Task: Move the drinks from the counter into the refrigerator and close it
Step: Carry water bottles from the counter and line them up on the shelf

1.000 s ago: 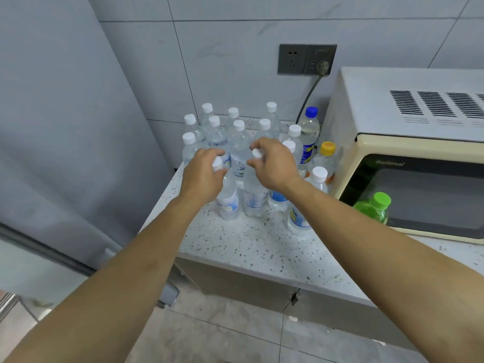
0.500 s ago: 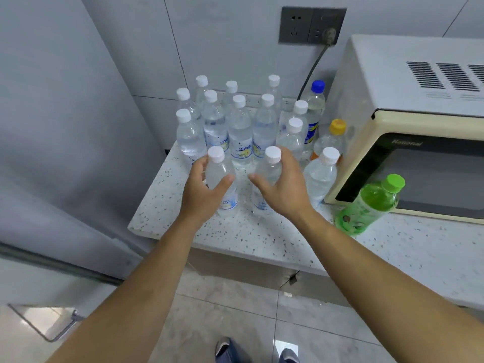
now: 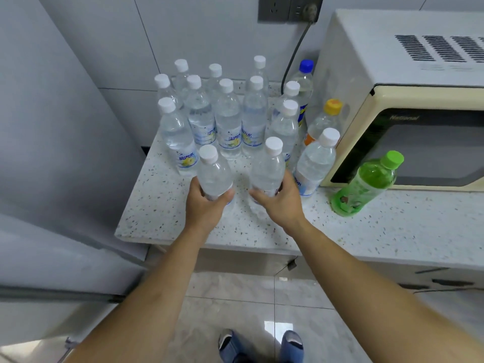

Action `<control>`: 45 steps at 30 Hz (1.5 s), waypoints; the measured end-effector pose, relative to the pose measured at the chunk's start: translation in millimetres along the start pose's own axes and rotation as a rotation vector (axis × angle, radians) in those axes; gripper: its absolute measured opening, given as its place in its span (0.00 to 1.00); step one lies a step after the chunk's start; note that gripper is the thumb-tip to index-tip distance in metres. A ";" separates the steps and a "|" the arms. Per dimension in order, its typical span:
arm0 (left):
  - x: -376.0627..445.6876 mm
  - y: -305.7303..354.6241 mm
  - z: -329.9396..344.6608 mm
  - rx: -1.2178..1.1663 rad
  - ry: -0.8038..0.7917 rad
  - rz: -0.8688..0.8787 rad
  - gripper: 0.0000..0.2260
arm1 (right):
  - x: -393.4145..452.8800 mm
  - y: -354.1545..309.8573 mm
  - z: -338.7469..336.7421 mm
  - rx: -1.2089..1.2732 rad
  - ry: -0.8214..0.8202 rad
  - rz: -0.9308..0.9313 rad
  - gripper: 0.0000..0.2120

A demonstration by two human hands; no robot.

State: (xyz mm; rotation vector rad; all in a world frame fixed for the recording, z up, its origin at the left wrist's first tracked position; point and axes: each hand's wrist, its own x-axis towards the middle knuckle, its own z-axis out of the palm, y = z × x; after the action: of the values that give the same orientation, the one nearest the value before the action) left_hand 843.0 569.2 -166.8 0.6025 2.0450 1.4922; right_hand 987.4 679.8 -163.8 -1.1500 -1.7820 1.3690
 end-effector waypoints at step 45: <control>-422.3 -138.7 -239.3 -0.457 0.731 -0.356 0.17 | -361.2 -1.8 176.5 0.172 -1.110 0.339 0.15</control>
State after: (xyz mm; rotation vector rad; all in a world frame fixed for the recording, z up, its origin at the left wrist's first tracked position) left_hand 1001.6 90.0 -174.0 -0.5401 2.0128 2.0323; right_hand 994.1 279.2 -197.3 -0.6039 -2.1117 2.6418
